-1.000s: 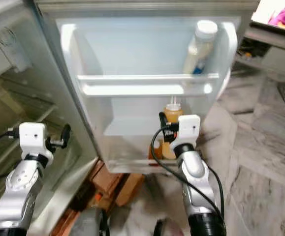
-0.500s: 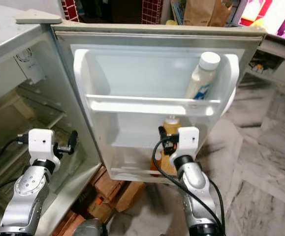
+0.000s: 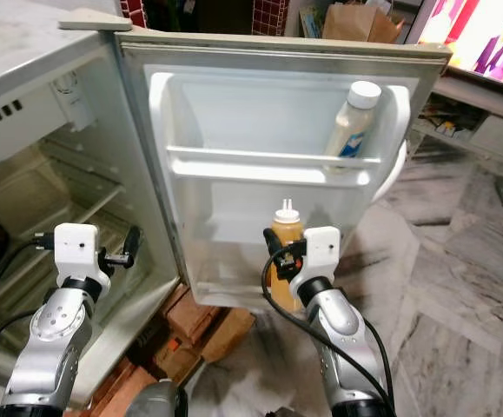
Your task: Restocking fridge
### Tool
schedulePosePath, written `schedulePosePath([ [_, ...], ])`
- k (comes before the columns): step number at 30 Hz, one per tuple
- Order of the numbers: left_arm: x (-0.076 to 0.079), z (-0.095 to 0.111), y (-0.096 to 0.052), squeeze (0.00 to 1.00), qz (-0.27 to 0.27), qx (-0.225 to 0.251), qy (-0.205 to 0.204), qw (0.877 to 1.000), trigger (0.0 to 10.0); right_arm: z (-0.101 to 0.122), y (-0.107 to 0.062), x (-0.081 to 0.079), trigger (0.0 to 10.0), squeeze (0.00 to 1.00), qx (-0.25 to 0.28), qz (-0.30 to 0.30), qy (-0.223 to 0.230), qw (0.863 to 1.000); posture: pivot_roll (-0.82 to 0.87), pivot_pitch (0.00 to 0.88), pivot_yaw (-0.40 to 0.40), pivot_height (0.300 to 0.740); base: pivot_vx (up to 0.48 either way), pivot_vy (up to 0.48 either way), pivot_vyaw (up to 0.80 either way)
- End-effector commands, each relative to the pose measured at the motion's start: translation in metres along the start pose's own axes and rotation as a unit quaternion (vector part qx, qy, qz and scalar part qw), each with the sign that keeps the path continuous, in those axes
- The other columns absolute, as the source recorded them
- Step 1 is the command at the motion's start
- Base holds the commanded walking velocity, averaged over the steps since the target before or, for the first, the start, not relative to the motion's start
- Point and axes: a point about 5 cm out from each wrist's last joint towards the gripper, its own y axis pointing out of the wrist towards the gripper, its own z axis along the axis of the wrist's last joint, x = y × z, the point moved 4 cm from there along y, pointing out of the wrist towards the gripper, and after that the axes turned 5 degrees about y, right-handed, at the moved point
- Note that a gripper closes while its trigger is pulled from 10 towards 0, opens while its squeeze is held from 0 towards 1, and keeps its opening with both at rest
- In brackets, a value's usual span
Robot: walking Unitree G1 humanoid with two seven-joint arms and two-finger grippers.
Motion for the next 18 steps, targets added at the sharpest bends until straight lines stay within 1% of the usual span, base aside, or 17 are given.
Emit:
schedulePosePath([
  [1, 0.002, 0.002, 0.001, 0.0, -0.004, 0.003, 0.005, 1.0, 10.0, 0.012, 0.001, -0.008, 10.0, 0.0, 0.024, 0.02, -0.016, 0.999, 0.09, 0.0, -0.033, 0.74, 0.0, 0.0, 0.8],
  [5, 0.005, 0.003, 0.002, 0.0, -0.008, 0.004, 0.017, 1.0, 10.0, 0.014, 0.002, -0.009, 10.0, 0.0, 0.027, 0.019, -0.004, 0.999, 0.09, 0.0, -0.033, 0.74, 0.0, 0.0, 0.8],
  [8, 0.007, 0.004, 0.002, 0.0, -0.013, 0.006, 0.014, 1.0, 10.0, 0.015, 0.003, -0.009, 10.0, 0.0, 0.028, 0.019, -0.006, 0.999, 0.09, 0.0, -0.032, 0.74, 0.0, 0.0, 0.79],
  [18, 0.018, 0.005, 0.004, 0.0, -0.026, 0.009, 0.013, 1.0, 10.0, 0.016, 0.005, -0.007, 10.0, 0.0, 0.029, 0.021, -0.013, 0.999, 0.09, 0.0, -0.035, 0.74, 0.0, -0.466, 0.79],
])
